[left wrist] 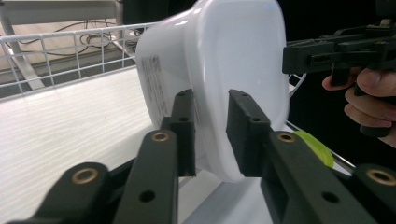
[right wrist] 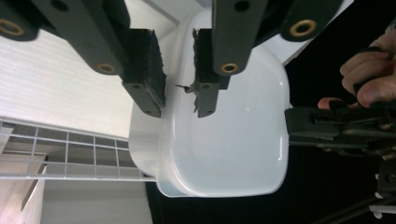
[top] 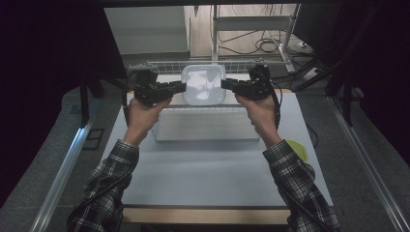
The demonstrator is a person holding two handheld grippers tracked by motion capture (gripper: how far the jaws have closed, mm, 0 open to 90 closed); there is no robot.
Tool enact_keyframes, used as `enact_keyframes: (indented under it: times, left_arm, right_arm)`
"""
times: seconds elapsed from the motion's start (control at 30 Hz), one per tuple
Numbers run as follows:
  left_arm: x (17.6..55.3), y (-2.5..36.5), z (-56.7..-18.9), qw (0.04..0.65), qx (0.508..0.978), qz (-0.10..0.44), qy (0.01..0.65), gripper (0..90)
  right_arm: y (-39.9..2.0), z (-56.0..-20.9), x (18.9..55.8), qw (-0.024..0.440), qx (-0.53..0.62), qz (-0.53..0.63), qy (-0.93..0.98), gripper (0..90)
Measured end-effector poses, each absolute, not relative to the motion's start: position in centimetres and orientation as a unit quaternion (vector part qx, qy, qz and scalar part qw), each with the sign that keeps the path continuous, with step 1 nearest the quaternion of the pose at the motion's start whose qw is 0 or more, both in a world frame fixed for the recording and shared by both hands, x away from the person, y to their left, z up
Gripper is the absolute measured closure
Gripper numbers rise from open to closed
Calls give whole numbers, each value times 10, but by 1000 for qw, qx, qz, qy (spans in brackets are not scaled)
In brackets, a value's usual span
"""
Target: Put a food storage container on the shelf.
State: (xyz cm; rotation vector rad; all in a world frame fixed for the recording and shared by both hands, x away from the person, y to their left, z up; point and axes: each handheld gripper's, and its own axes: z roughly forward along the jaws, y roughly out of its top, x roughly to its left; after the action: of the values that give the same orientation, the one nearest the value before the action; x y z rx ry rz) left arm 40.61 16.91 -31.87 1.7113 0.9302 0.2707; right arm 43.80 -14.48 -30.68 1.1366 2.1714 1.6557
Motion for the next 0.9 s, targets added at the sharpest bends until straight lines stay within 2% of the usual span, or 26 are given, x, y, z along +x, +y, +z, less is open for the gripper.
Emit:
enact_keyframes:
  times: [0.2, 0.43, 0.67, 0.9]
  left_arm:
    - [413, 170, -321, 555, 722, 114, 397, 657]
    - [421, 168, -324, 552, 721, 124, 400, 598]
    - [429, 165, -325, 547, 722, 124, 406, 529]
    - [434, 164, -326, 544, 720, 130, 410, 518]
  right_arm:
    - [-141, -306, 440, 95, 379, 557, 732, 702]
    - [-132, -304, 445, 115, 378, 539, 744, 627]
    - [-129, -306, 454, 110, 389, 535, 742, 576]
    - [-127, -309, 462, 99, 404, 537, 734, 535]
